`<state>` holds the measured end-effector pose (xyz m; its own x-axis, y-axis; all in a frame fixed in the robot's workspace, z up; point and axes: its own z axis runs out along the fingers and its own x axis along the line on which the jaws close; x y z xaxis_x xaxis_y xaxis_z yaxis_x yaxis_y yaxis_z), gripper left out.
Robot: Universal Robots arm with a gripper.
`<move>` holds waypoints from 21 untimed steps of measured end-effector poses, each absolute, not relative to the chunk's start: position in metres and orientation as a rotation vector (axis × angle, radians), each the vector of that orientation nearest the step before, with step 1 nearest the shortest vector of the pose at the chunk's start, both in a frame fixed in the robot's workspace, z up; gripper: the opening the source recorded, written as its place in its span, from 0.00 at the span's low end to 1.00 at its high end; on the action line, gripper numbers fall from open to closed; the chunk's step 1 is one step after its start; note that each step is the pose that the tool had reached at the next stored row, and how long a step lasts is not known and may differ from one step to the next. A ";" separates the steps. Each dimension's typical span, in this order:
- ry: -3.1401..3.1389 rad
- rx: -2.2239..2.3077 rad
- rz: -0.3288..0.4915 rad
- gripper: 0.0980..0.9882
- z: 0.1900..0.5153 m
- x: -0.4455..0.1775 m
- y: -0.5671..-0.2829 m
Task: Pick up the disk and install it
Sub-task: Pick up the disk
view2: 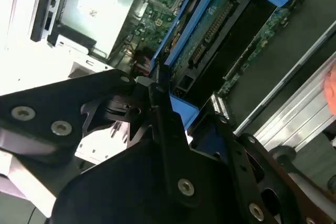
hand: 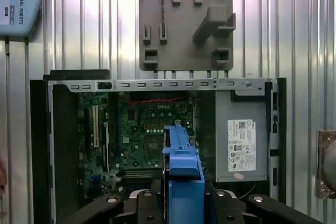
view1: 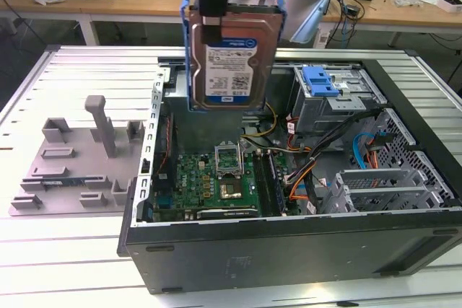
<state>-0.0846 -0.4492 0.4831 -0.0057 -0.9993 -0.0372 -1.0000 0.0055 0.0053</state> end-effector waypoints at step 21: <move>2.212 -2.199 0.047 0.30 0.483 -0.010 -0.488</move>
<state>-0.0096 -0.4882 0.4829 -0.0059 -0.9993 -0.0372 -1.0000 0.0057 0.0053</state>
